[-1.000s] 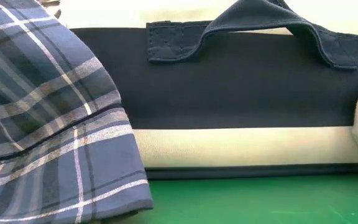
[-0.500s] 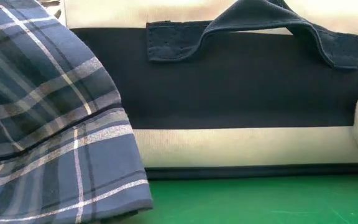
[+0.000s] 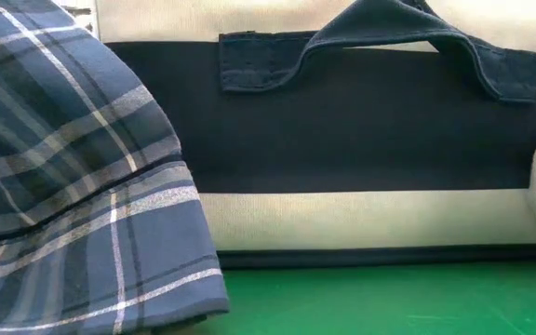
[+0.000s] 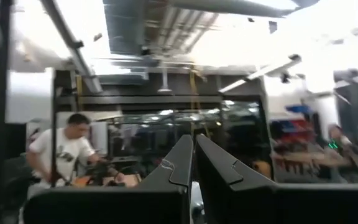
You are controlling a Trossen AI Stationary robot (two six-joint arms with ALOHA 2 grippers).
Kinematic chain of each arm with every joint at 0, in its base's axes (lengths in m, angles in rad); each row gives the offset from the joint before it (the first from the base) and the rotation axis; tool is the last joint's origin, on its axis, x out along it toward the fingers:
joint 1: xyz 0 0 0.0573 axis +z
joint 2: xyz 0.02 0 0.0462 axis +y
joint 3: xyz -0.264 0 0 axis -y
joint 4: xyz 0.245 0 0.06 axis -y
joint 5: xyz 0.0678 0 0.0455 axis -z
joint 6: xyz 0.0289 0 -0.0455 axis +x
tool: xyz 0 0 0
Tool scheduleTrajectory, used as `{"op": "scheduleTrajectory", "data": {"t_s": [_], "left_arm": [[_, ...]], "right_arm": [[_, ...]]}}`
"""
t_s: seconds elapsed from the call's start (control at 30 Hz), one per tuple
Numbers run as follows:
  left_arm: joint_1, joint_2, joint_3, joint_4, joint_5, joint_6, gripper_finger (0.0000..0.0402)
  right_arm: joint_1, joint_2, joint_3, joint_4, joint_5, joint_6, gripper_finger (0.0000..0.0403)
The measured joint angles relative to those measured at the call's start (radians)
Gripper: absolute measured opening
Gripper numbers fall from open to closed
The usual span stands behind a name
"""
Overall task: Sort clothes
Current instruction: Put the white shorts into the transparent laundry organizer
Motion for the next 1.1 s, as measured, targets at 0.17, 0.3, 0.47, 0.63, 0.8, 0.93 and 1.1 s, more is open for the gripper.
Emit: {"op": "scheduleTrajectory", "data": {"t_s": [0.17, 0.3, 0.47, 0.63, 0.8, 0.93, 1.1], "left_arm": [[0.0, 0.0, -0.001, 0.046, -0.225, 0.02, 0.0], [0.0, 0.003, -0.001, 0.036, -0.406, 0.048, 0.0], [0.001, 0.011, -0.001, 0.023, -0.378, 0.031, 0.0], [0.001, 0.014, 0.031, 0.008, -0.186, 0.048, 0.0], [0.0, 0.041, 0.242, -0.271, -0.068, 0.234, 0.0], [0.0, 0.095, 0.486, -0.729, -0.058, 0.363, 0.0], [0.0, 0.195, 0.736, -1.121, 0.025, 0.473, 0.0]], "right_arm": [[0.0, 0.049, 0.035, 0.006, 0.102, 0.12, 0.0013], [0.0, 0.132, 0.085, 0.028, 0.101, 0.176, 0.0013], [0.0, 0.258, 0.182, 0.031, 0.106, 0.174, 0.0013], [0.0, 0.351, 0.299, -0.032, 0.161, 0.192, 0.0013], [0.0, 0.411, 0.443, -0.217, 0.229, 0.206, 0.0013], [0.0, 0.448, 0.543, -0.326, 0.236, 0.186, 0.0013], [0.0, 0.471, 0.635, -0.404, 0.236, 0.191, 0.0013]]}}
